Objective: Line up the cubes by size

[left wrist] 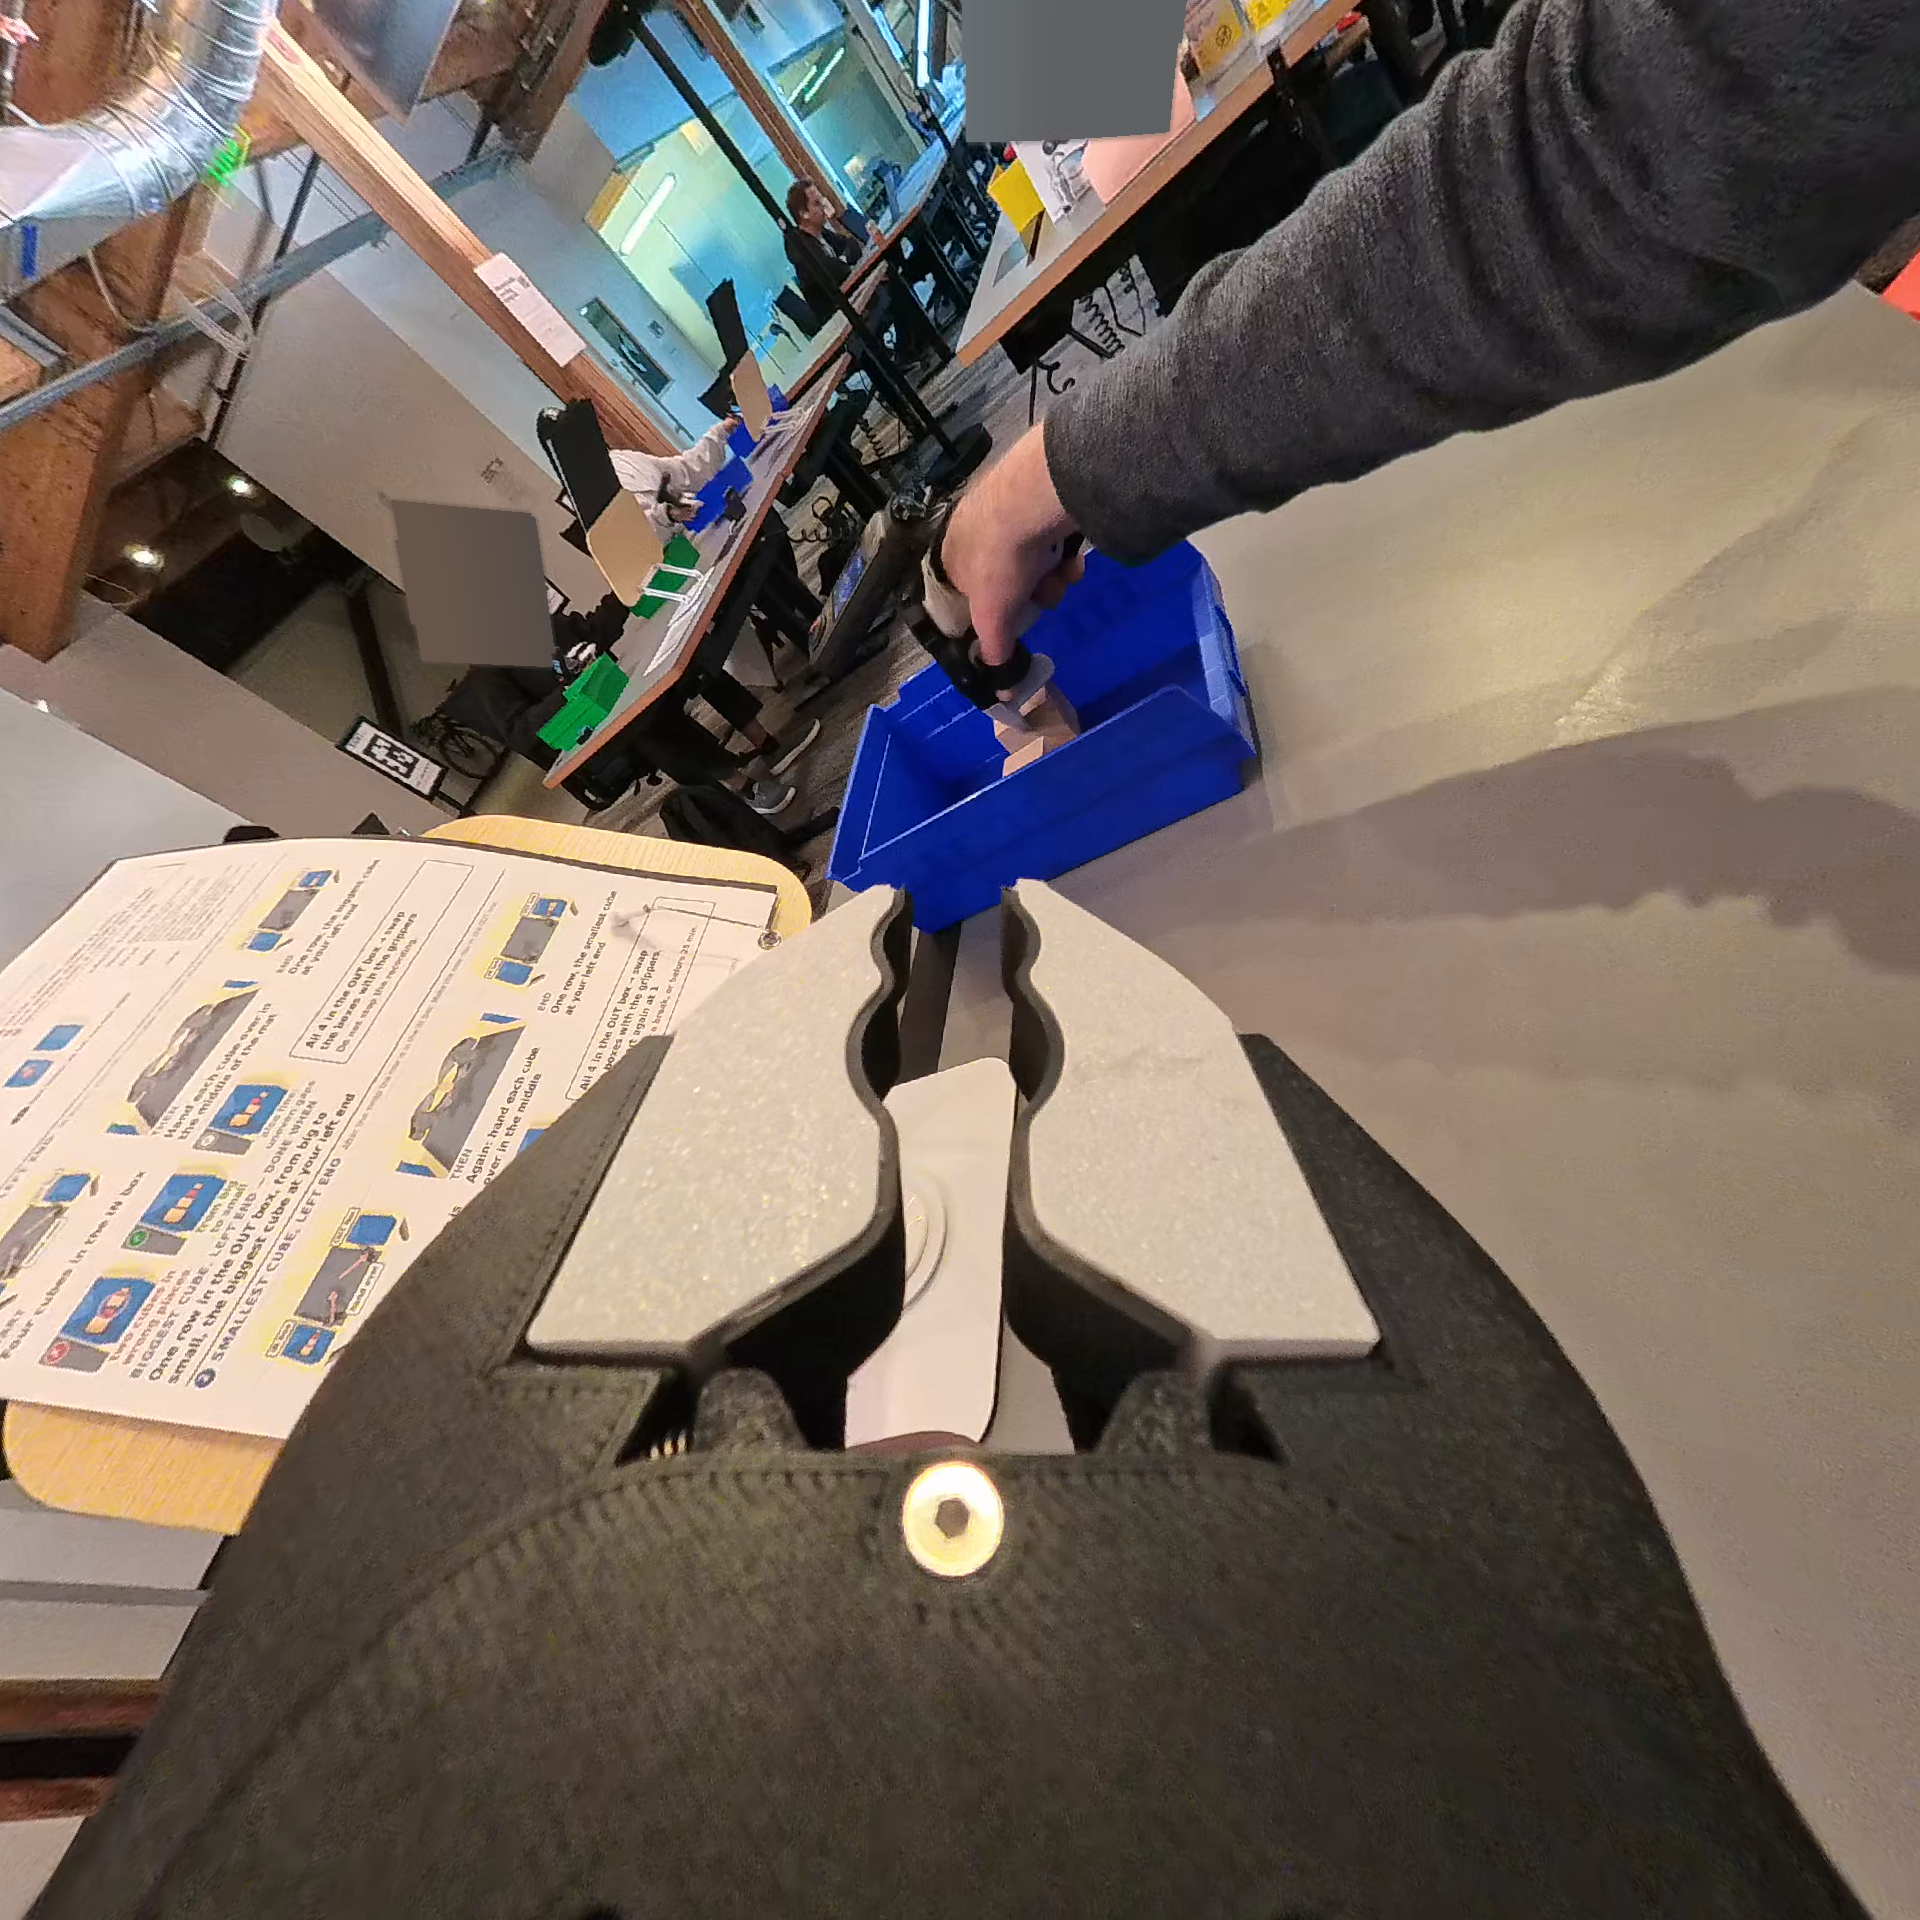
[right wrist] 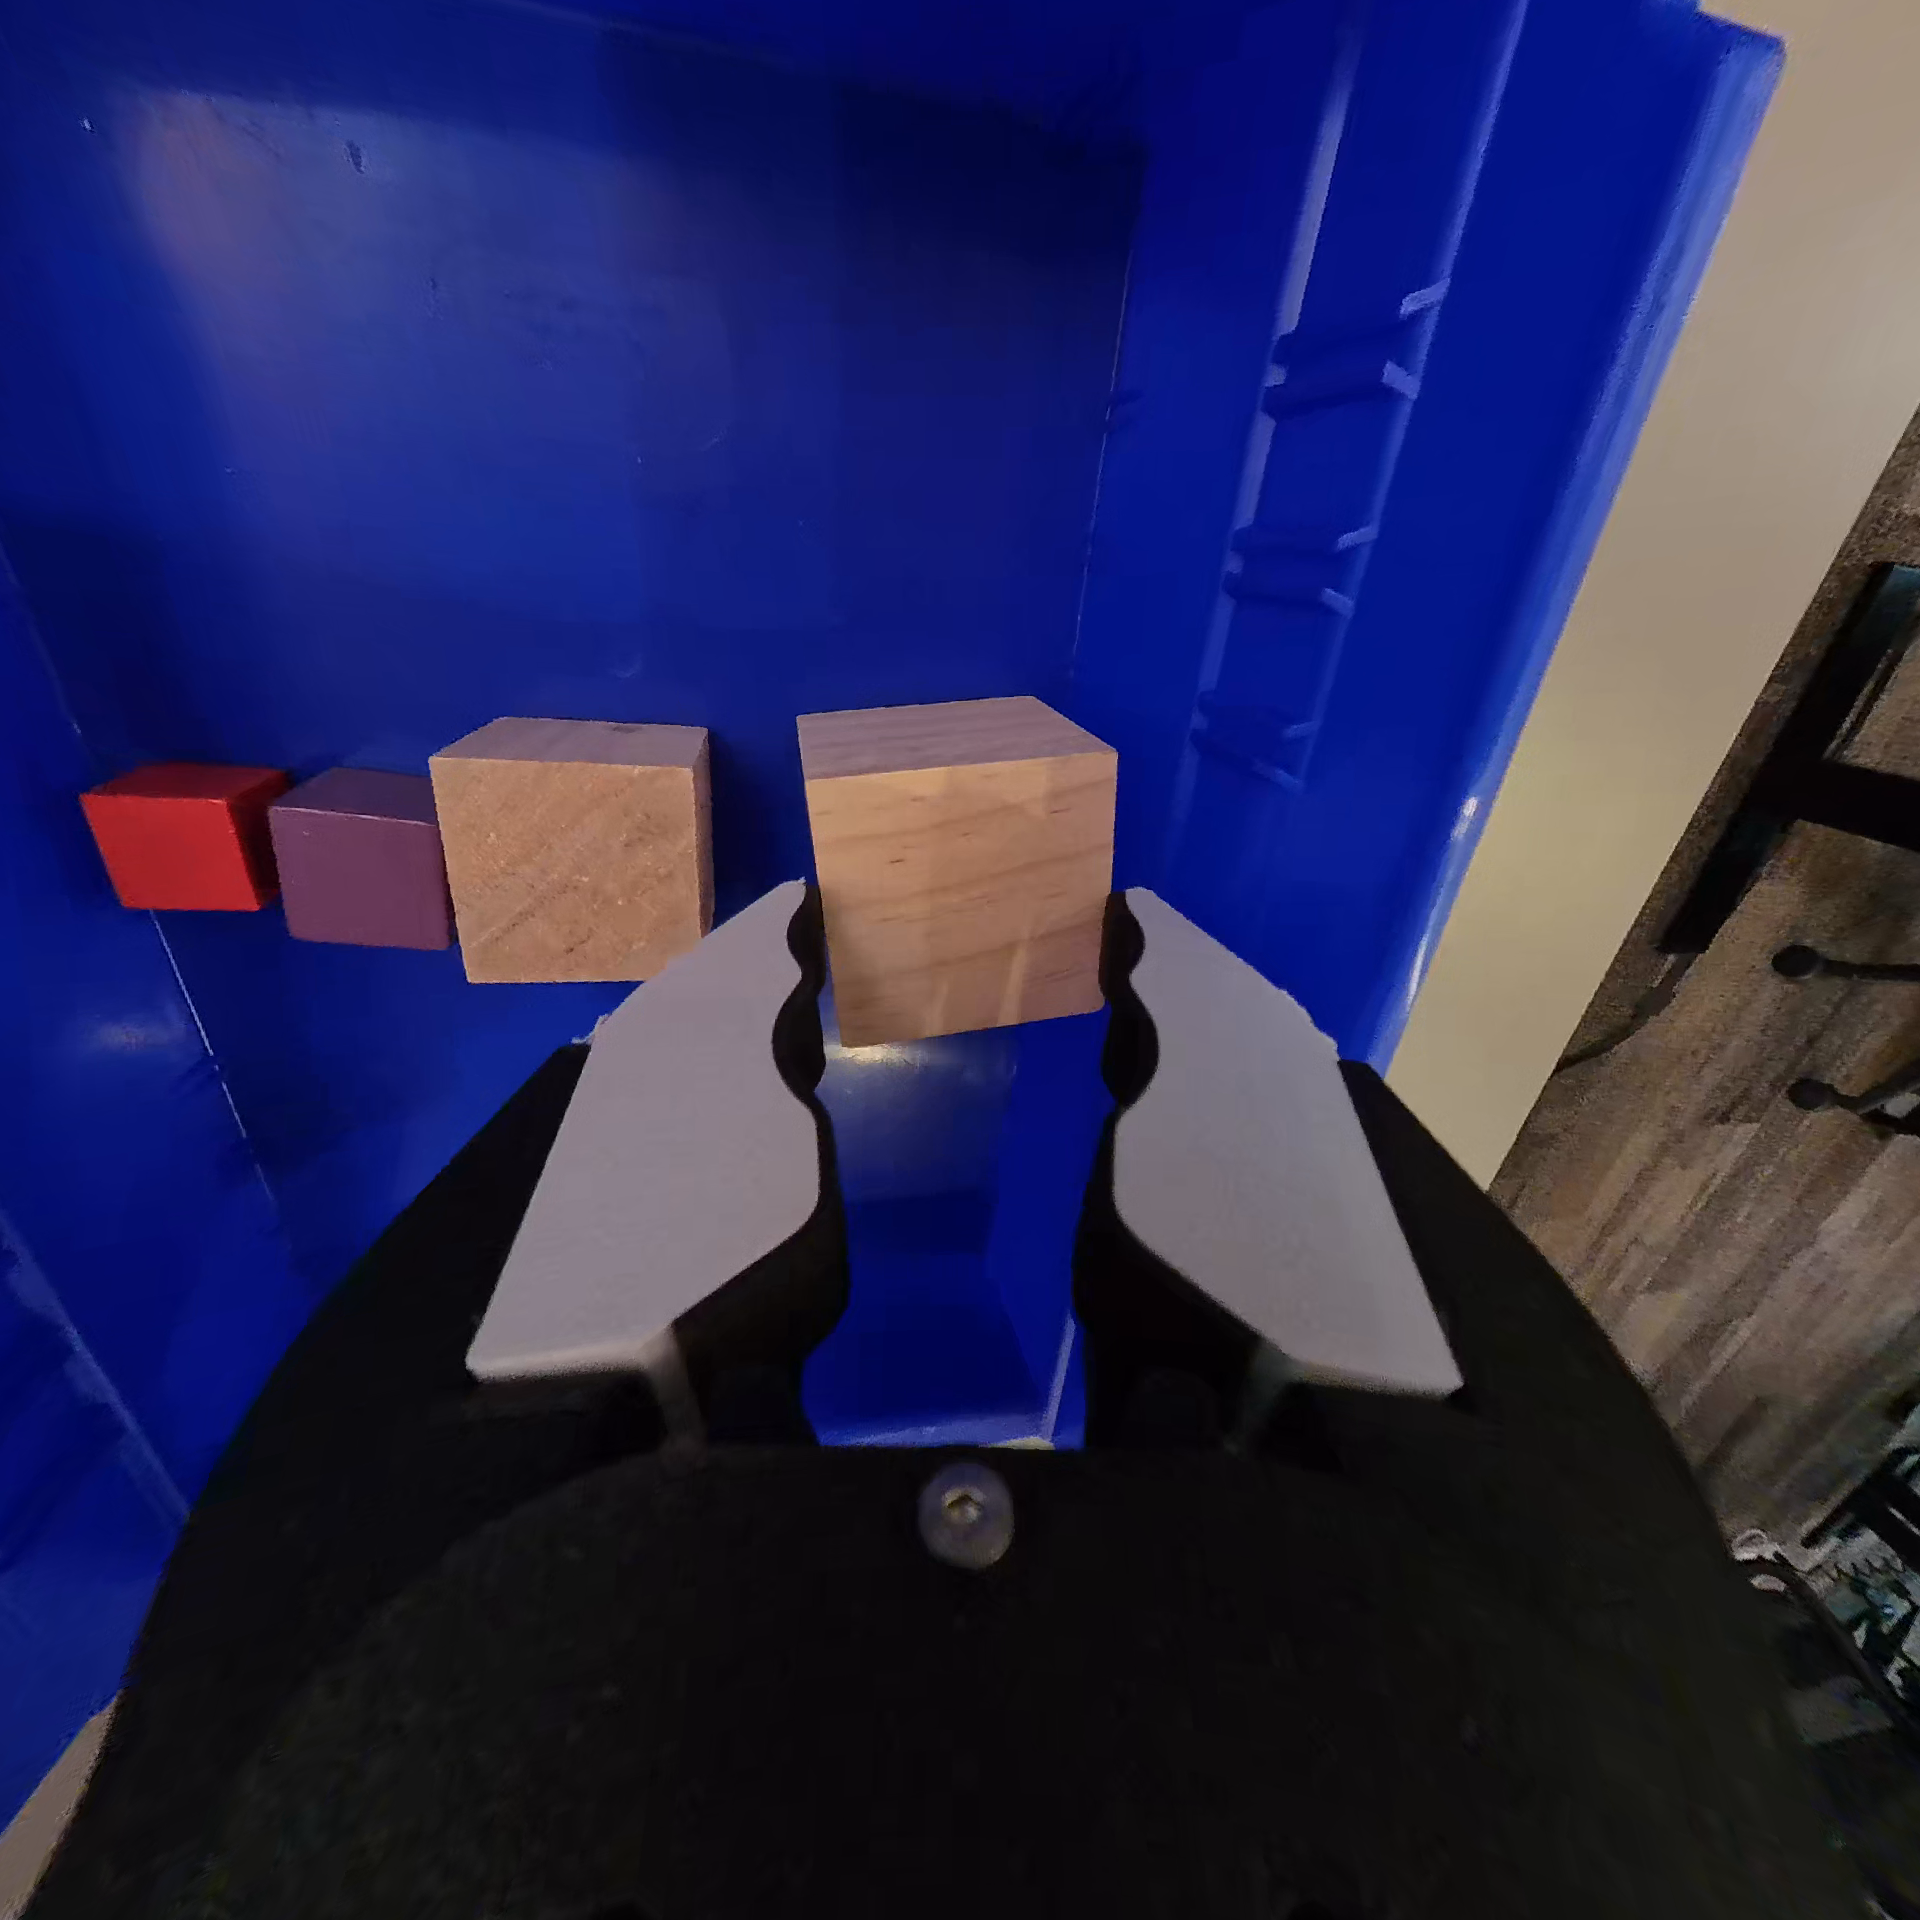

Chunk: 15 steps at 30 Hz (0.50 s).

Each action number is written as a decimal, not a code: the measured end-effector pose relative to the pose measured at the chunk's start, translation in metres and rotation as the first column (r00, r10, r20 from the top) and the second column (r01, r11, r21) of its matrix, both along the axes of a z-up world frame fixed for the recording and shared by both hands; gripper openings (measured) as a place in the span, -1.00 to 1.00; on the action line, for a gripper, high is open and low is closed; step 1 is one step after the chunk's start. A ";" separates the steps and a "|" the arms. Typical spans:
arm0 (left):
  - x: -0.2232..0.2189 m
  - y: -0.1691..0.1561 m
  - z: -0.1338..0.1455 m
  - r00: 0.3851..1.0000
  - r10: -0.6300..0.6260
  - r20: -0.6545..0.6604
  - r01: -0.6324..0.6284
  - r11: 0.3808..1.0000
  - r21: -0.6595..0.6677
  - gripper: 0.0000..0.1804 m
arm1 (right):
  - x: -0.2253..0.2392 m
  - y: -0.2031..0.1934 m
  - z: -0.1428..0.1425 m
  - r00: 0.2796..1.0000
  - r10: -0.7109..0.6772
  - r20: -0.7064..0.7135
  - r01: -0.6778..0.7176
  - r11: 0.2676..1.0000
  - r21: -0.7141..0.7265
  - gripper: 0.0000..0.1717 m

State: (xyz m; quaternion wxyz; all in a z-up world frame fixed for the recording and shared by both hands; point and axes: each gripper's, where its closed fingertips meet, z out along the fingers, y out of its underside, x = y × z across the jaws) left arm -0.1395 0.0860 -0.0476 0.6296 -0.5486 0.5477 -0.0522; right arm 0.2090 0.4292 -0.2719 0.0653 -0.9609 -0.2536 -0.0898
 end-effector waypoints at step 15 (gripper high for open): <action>0.002 -0.001 -0.002 1.000 -0.009 -0.010 0.009 1.000 -0.004 -0.83 | -0.005 -0.007 0.001 0.999 -0.029 -0.028 0.029 1.000 0.007 -0.44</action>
